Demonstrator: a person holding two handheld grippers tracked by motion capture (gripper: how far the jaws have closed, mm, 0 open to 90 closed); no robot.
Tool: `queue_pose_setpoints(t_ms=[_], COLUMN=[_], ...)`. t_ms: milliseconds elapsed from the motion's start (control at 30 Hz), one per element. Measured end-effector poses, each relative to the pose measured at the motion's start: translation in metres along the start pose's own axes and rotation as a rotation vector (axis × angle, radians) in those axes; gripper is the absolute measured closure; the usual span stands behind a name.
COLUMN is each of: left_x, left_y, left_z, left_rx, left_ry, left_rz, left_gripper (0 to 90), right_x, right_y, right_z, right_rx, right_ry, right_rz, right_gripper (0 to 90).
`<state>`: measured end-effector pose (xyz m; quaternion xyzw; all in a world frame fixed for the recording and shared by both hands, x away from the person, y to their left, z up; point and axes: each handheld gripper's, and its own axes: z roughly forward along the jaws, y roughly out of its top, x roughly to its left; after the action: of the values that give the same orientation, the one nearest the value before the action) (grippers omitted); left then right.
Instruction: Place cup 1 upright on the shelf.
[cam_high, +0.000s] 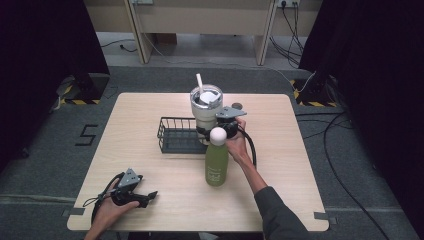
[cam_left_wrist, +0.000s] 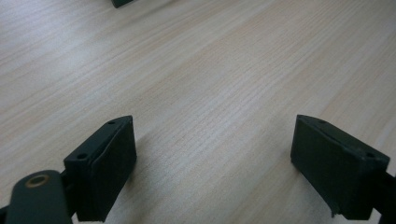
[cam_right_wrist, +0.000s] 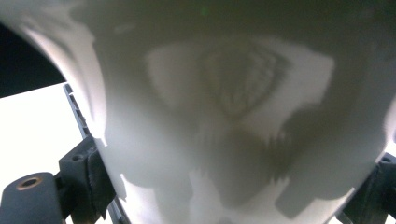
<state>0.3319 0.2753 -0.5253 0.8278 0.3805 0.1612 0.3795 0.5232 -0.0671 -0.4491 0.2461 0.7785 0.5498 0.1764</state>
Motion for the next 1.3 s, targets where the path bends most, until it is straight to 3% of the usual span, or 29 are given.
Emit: queue_pose_setpoints(t_ms=[300, 767, 1133, 1300], left_x=[0.000, 0.000, 0.000, 0.000], left_y=[0.000, 0.000, 0.000, 0.000], left_z=[0.000, 0.000, 0.000, 0.000], left_rx=[0.000, -0.001, 0.000, 0.000], left_ry=[0.000, 0.000, 0.001, 0.001], left_rz=[0.000, 0.001, 0.003, 0.002], left_gripper=[13.4, 13.4, 13.5, 13.5], right_x=[0.001, 0.004, 0.007, 0.007], right_y=[-0.003, -0.012, -0.013, -0.017], right_z=[-0.001, -0.003, -0.011, -0.015], right_rx=[-0.014, -0.046, -0.016, -0.025], right_ry=[0.003, -0.011, -0.041, -0.036], right_rz=[0.000, 0.081, 0.045, 0.052], right_gripper=[9.7, 8.0, 9.0, 9.5])
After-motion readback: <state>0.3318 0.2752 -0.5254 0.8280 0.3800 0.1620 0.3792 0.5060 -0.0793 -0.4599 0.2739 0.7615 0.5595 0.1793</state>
